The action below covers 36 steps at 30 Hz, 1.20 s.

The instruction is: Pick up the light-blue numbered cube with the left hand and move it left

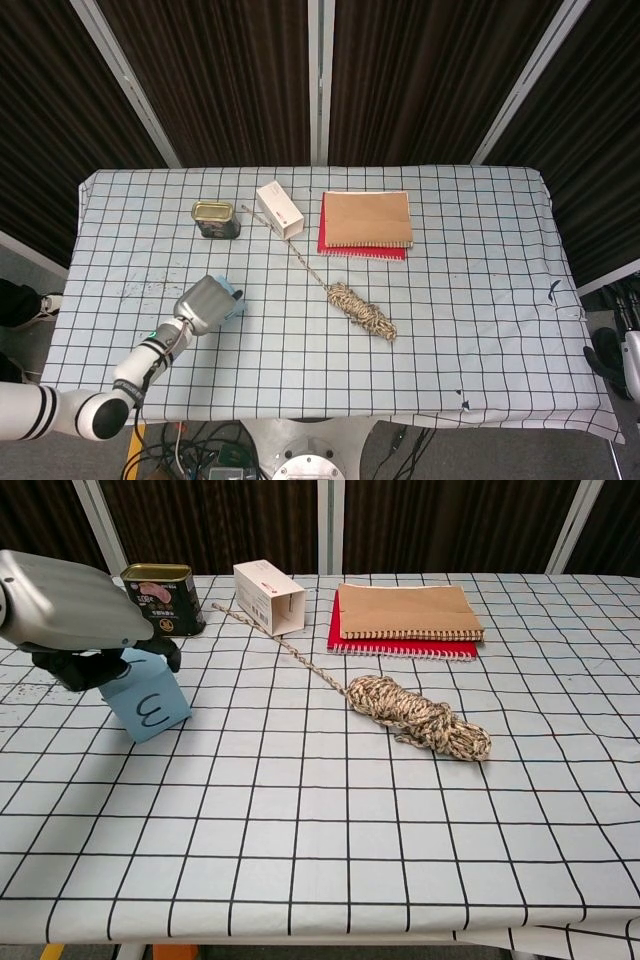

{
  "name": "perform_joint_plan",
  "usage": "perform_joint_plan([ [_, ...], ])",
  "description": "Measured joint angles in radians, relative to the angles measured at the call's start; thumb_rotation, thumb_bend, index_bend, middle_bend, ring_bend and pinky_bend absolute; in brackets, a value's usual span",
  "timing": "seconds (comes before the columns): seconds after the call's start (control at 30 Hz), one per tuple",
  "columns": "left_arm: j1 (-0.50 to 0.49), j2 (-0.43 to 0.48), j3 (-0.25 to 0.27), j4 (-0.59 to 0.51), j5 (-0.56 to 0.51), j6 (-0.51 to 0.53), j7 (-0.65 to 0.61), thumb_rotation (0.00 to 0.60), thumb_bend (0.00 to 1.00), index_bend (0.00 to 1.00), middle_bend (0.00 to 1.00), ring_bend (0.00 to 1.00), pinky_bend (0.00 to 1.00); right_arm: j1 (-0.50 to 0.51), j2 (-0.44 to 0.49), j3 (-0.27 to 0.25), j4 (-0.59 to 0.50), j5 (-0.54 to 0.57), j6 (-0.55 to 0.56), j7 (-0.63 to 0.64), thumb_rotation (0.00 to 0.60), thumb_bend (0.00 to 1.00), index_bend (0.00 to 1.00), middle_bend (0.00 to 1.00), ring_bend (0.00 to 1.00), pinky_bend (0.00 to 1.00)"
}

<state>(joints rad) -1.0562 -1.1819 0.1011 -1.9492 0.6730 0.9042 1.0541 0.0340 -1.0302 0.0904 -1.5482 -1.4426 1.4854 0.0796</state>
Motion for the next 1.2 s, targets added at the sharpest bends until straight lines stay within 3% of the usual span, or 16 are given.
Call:
perform_joint_plan([
  [0.2,-0.006,0.006,-0.001,-0.003,0.017,0.007,-0.042,0.6,0.7,0.19,0.87,0.93,0.93,0.0,-0.001,0.002,0.002,0.006,-0.002,0.0,0.6,0.21,0.0,0.0,0.0,0.0],
  [0.37,0.014,0.015,0.005,-0.023,0.13,0.02,-0.084,0.6,0.7,0.17,0.87,0.93,0.93,0.001,0.0,0.004,0.0,0.005,0.0,-0.001,0.6,0.21,0.0,0.0,0.0,0.0],
  [0.63,0.005,0.044,0.068,-0.097,0.264,-0.032,-0.057,0.6,0.7,0.17,0.87,0.93,0.93,0.0,0.0,0.004,0.001,0.007,0.0,-0.002,0.6,0.21,0.0,0.0,0.0,0.0],
  [0.93,-0.054,0.025,0.097,-0.038,0.181,-0.051,0.035,0.6,0.7,0.17,0.87,0.93,0.93,0.001,-0.008,0.004,0.015,0.02,-0.012,0.001,0.6,0.21,0.0,0.0,0.0,0.0],
  [1.2,-0.096,0.019,0.127,0.016,0.101,-0.073,0.046,0.6,0.7,0.17,0.87,0.94,0.93,0.008,-0.017,0.006,0.019,0.027,-0.025,-0.007,0.6,0.21,0.0,0.0,0.0,0.0],
])
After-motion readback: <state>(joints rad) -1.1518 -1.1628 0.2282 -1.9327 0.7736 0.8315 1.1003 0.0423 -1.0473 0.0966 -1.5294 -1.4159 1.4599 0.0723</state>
